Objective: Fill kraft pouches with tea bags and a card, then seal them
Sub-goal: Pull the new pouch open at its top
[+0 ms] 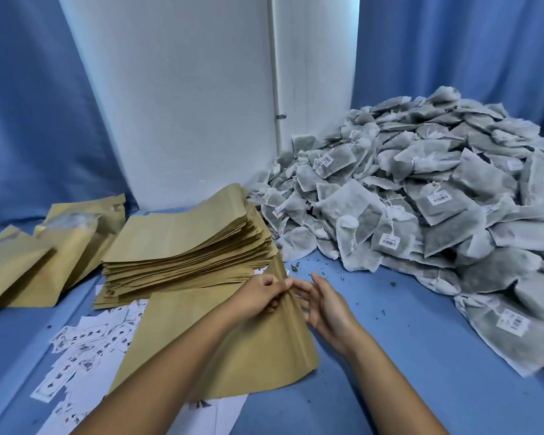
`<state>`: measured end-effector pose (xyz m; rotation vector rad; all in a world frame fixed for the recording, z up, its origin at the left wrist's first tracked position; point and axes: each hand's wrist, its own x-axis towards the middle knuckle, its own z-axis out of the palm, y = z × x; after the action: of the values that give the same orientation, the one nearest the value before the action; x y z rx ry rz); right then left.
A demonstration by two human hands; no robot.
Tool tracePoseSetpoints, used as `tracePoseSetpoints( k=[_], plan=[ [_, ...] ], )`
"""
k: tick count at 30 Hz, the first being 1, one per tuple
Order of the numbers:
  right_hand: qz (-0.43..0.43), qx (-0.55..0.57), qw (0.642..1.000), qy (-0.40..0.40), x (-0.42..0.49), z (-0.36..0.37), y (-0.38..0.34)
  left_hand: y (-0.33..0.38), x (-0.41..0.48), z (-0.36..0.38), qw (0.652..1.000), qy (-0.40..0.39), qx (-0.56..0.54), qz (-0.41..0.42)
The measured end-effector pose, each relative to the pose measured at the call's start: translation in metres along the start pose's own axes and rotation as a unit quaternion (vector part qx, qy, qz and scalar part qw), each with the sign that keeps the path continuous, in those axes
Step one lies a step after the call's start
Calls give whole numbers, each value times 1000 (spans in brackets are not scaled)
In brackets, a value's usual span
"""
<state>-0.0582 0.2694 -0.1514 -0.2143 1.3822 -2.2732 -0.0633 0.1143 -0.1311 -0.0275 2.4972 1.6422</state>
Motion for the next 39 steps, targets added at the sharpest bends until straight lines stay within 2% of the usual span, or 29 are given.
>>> tracePoseSetpoints(
  k=[4, 7, 10, 12, 15, 16, 17, 20, 23, 26, 30, 32, 35, 37, 39],
  plan=[
    [-33, -40, 999, -2, -4, 3, 2, -5, 0, 2, 999, 22, 0, 39],
    [-46, -150, 987, 37, -7, 7, 4, -2, 0, 6, 978, 94, 120, 141],
    [-77, -272, 956, 76, -6, 5, 7, 2, -7, 11, 942, 126, 219, 221],
    [-75, -285, 953, 72, -7, 3, 7, 4, -13, 14, 898, 135, 314, 276],
    [-47, -286, 955, 70, -8, 1, 5, 6, -16, 19, 800, 130, 461, 362],
    [-37, -270, 959, 78, -8, -1, 4, 6, -16, 20, 778, 124, 480, 386],
    [-25, -238, 967, 86, -9, -2, 2, 8, -16, 20, 771, 117, 479, 403],
    [14, -85, 995, 54, -10, -5, -3, 12, -15, 17, 790, 102, 418, 436],
    [39, -22, 999, 2, -12, -4, -1, 12, -11, 15, 765, 104, 416, 481],
    [50, -39, 997, 34, -10, -2, 1, 10, -5, 17, 738, 124, 418, 514],
    [64, -59, 995, 56, -10, -2, -4, 16, 0, 21, 743, 134, 390, 526],
    [53, -69, 995, 38, -10, -3, -4, 18, 0, 20, 744, 120, 388, 532],
    [34, -75, 997, 9, -14, 1, -5, 23, 0, 8, 765, 133, 352, 523],
    [29, -101, 994, 41, -14, 7, -2, 25, 0, 3, 764, 138, 351, 524],
    [36, -120, 989, 84, -10, 11, 5, 23, -1, 4, 747, 142, 375, 530]
  ],
)
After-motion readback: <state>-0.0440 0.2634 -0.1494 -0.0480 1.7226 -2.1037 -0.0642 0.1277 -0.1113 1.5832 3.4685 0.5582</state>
